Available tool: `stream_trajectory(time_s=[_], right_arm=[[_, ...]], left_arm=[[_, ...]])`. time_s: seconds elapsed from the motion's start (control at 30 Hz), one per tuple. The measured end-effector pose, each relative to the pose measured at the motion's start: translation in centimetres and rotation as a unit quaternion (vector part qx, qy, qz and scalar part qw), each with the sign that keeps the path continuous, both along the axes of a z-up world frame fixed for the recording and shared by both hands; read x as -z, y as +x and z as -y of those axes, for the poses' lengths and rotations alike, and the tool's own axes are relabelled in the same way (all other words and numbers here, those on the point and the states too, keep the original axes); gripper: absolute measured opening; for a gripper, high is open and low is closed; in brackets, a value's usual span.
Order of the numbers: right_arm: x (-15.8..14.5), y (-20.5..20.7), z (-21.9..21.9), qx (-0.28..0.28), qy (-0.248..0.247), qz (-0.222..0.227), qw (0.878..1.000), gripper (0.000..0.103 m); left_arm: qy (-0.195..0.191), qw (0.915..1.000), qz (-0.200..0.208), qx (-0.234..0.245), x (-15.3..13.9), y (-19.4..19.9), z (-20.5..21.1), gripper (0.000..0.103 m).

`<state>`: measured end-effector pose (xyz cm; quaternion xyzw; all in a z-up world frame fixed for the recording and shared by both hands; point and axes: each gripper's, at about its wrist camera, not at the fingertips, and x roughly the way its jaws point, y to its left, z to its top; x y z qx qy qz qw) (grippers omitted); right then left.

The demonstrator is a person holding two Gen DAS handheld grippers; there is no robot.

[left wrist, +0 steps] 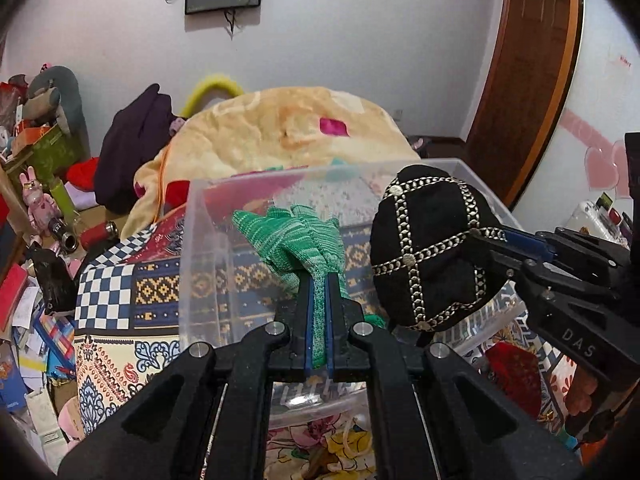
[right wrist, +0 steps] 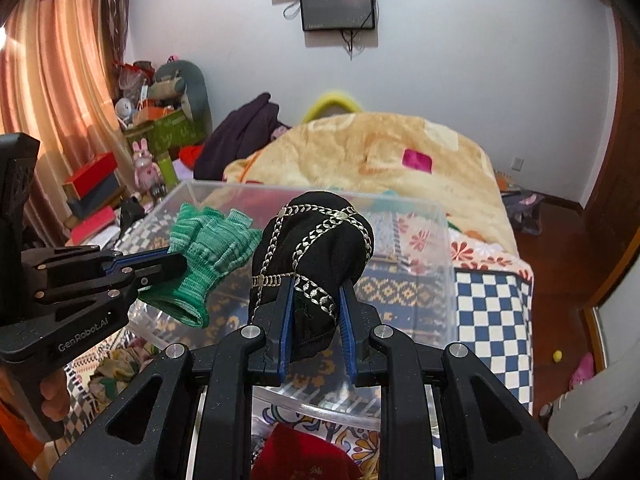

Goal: Organize soft objects
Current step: 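Lower the gloves and cap into the clear box and open both tools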

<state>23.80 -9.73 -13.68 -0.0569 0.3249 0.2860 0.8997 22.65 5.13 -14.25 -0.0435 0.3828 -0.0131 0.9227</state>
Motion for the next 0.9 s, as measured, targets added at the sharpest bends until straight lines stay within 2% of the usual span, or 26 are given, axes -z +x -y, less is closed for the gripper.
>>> stream_trajectory(time_s=[0.2,0.33,0.47,0.63,0.9], right_arm=[[0.6,0.1,0.3,-0.001,-0.002,-0.022,1.000,0.026],[0.1,-0.4,0.9,-0.004,0.006,-0.024,1.000,0.036],[-0.9,-1.3,1.6,-0.006,0.019,-0.013,1.000,0.046],[-2.2,-2.7,2.4,-0.006,0.023,0.016,1.000,0.052],[-3.7,-5.1,4.3,-0.004,0.046,0.053,0.998,0.067]], left_arm=[[0.001,0.9999,-0.011,0.002,0.3,-0.1,0.0,0.006],[-0.009,0.9999,-0.006,0.003,-0.1,-0.8,-0.1,0.011],[-0.015,0.9998,0.011,0.002,-1.1,-2.0,-0.1,0.026],[-0.021,0.9991,0.035,0.006,-2.9,-3.8,-0.3,0.032],[-0.012,0.9965,0.083,0.006,-5.3,-7.7,-0.2,0.060]])
